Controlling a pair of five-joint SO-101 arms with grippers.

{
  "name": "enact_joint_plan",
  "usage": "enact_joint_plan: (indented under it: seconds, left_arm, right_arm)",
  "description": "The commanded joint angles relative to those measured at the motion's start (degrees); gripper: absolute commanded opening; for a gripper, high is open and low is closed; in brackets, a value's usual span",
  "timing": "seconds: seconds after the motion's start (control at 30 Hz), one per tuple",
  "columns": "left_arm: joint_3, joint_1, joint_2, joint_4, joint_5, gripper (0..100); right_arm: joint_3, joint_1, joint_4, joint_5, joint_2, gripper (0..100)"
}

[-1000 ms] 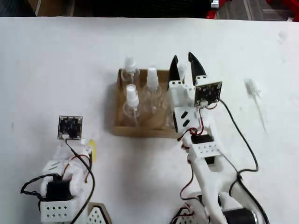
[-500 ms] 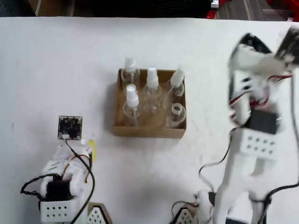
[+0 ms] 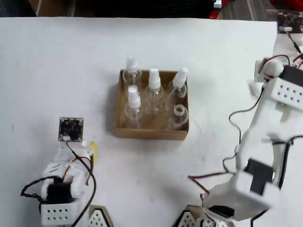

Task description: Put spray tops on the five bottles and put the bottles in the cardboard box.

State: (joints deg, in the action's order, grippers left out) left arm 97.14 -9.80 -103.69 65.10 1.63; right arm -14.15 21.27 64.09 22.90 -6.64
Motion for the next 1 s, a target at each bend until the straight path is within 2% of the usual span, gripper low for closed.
enact_joint_plan:
  seconds: [0.0, 0.33, 0.6, 0.8, 0.97]
  left_arm:
    - [-0.2, -0.3, -0.6, 0.3, 0.6, 14]
    - [-0.2, -0.3, -0.6, 0.3, 0.6, 14]
    - [-0.2, -0.3, -0.6, 0.3, 0.6, 14]
    - [-0.2, -0.3, -0.6, 0.3, 0.6, 14]
    - [-0.2, -0.3, -0.6, 0.3, 0.6, 14]
  right_arm:
    - [-8.8, 0.7, 2.6, 2.0, -6.4, 1.9]
    - [-33.1, 0.8, 11.8, 10.2, -28.5, 1.9]
    - [-53.2, 1.5, 19.8, 10.7, -40.0, 2.2]
    - [-60.5, 0.7, 23.0, 10.7, -45.6, 12.2]
    - [-63.0, 0.3, 21.8, 10.7, -48.7, 14.2]
